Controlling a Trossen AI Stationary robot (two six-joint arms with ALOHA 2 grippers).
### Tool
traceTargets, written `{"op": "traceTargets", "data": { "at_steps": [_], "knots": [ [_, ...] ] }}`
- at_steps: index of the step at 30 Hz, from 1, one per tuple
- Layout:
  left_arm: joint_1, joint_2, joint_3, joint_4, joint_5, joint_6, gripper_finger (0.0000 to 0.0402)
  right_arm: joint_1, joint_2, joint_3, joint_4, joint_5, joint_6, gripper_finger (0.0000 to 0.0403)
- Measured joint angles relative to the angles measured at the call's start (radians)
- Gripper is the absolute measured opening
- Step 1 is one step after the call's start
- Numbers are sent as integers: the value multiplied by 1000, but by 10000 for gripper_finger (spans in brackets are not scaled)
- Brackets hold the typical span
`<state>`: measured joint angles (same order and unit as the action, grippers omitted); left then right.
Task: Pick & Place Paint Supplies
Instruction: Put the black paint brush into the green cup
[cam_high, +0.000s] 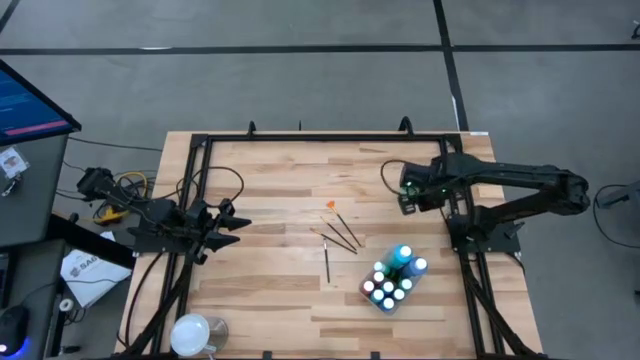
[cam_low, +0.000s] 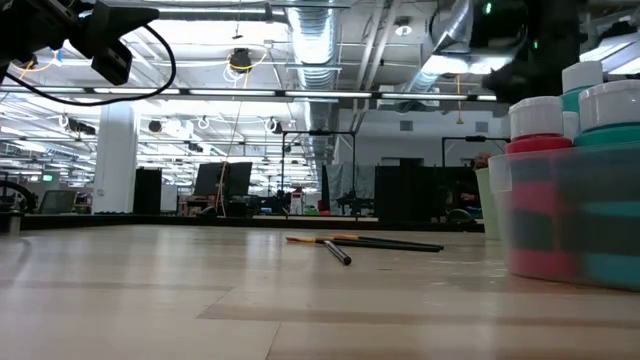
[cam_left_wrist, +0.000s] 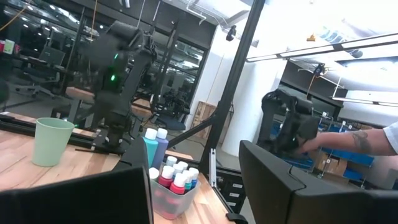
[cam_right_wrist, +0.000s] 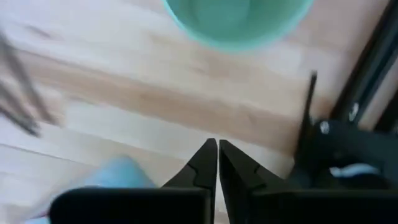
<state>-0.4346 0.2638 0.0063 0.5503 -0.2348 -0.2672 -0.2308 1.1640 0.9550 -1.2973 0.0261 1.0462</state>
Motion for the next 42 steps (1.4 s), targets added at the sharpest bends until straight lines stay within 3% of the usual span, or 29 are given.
{"op": "traceTargets", "data": {
  "at_steps": [7,11,17,25,31,37,42],
  "knots": [
    [0,0,0,1,0,0,132,21,-109,38,34,207,111,1],
    [0,0,0,1,0,0,132,29,-57,37,-30,271,173,1],
    [0,0,0,2,0,0,132,54,-1,15,58,468,268,0],
    [0,0,0,5,0,0,132,33,-110,-93,-32,494,562,0],
    [0,0,0,6,0,0,132,57,-186,-177,-124,403,825,0],
    [0,0,0,9,0,0,132,138,-95,-197,-158,478,1111,0],
    [0,0,0,12,0,0,132,130,8,-198,-155,491,1148,0]
  ]
}}
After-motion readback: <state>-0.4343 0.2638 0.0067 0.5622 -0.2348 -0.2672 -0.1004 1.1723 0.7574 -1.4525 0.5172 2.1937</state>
